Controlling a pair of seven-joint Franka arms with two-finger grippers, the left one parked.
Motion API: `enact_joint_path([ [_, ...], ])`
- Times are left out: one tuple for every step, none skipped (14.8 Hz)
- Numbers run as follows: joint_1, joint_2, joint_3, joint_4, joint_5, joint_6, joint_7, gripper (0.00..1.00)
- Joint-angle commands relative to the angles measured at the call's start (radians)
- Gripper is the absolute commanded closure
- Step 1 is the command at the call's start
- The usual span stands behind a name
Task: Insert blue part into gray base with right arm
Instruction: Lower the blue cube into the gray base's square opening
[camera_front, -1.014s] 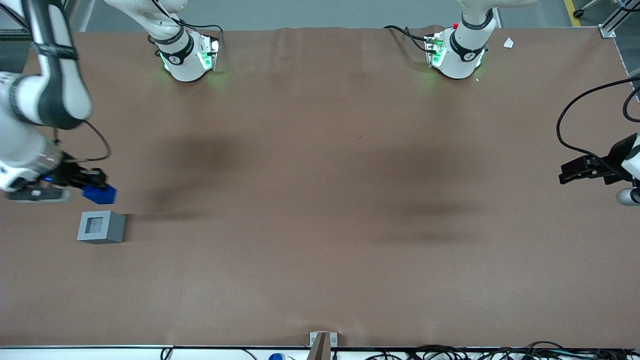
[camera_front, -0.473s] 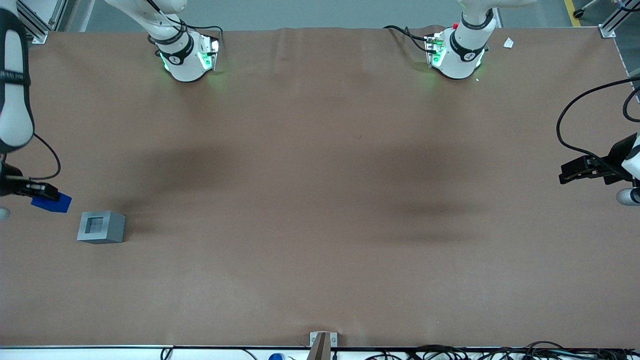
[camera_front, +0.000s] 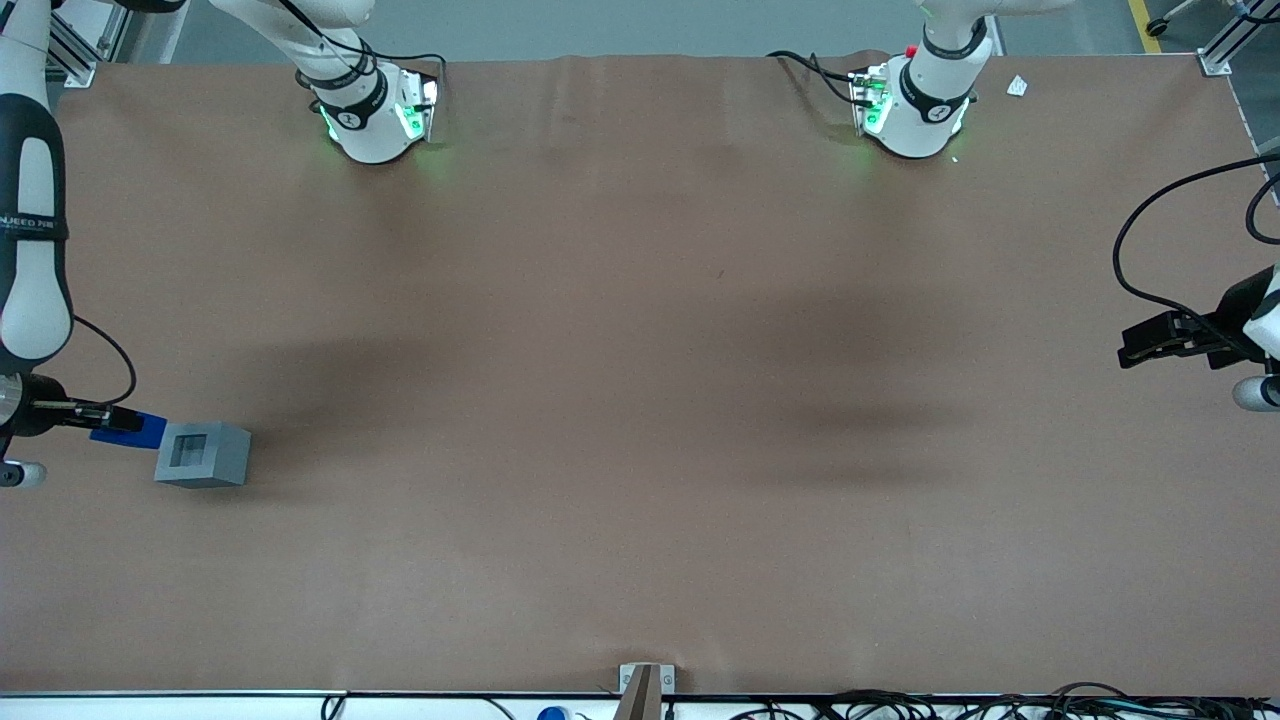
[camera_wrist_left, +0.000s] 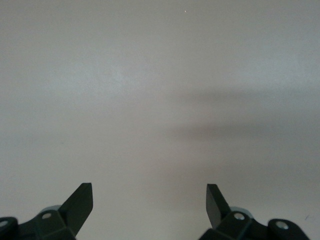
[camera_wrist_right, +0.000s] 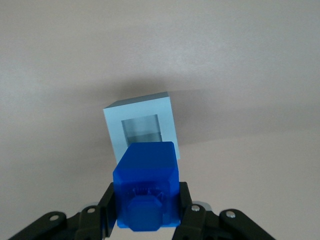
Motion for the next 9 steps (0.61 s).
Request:
enact_joint_path([
  [-0.005,0.015,0.002,0.032,0.016,-0.022,-0.053,1.00],
  [-0.004,0.023,0.002,0.030,0.014,-0.015,-0.056,1.00],
  [-0.002,0.034,0.002,0.032,0.011,-0.010,-0.058,1.00],
  [-0.004,0.037,0.002,0.030,0.014,-0.008,-0.059,1.00],
  [-0.001,0.037,0.002,0.029,0.014,-0.007,-0.059,1.00],
  [0.004,0.037,0.002,0.026,0.014,-0.002,-0.059,1.00],
  [0.007,0.037,0.002,0.021,0.016,0.007,-0.059,1.00],
  [0.013,0.037,0.002,0.015,0.016,0.016,-0.059,1.00],
  [0.013,0.037,0.002,0.006,0.016,0.033,-0.059,1.00],
])
